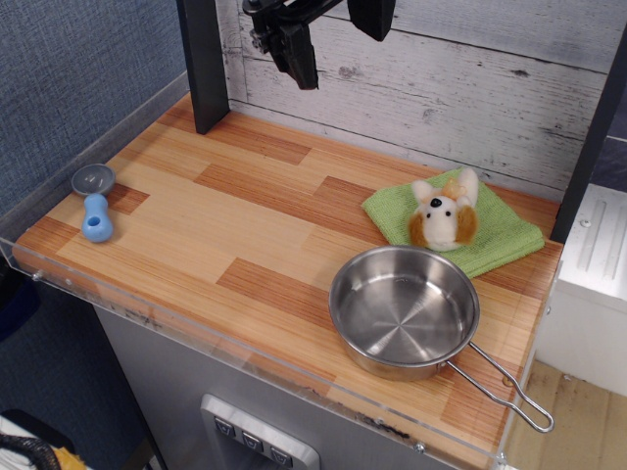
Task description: Move blue spoon onto towel
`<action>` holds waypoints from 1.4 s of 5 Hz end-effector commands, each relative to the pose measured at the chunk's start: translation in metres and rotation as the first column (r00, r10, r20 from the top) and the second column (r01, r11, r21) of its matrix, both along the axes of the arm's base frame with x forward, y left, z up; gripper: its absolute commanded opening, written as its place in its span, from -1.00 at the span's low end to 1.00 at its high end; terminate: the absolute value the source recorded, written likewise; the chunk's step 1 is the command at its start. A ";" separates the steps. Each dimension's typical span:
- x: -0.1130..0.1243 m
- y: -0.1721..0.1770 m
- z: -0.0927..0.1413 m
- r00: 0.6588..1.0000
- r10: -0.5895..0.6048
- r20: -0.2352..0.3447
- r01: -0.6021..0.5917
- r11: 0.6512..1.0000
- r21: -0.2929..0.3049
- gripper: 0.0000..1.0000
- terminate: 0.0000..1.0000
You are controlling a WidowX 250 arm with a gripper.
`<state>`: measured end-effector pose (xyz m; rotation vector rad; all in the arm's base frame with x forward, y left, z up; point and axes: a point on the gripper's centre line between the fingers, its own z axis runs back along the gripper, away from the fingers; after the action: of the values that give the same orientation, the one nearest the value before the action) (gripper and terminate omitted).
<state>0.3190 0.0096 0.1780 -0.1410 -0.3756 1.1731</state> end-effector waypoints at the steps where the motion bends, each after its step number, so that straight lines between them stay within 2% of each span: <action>1: 0.000 0.000 0.000 1.000 0.000 0.000 0.000 1.000 0.000 1.00 -1.00; 2: -0.010 0.019 -0.002 1.000 0.017 -0.016 -0.016 1.000 0.017 1.00 -1.00; 4: -0.037 0.057 -0.011 0.999 -0.039 -0.028 0.040 0.999 0.034 1.00 -1.00; 5: -0.055 0.088 -0.022 0.993 -0.101 -0.054 0.104 0.992 0.066 1.00 -1.00; 6: -0.068 0.123 -0.032 0.993 -0.098 -0.066 0.104 0.990 0.091 1.00 -1.00; 7: -0.072 0.153 -0.046 0.988 -0.129 -0.084 0.137 0.986 0.099 1.00 -1.00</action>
<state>0.2424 0.1595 0.1162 -0.0278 -0.2970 1.0110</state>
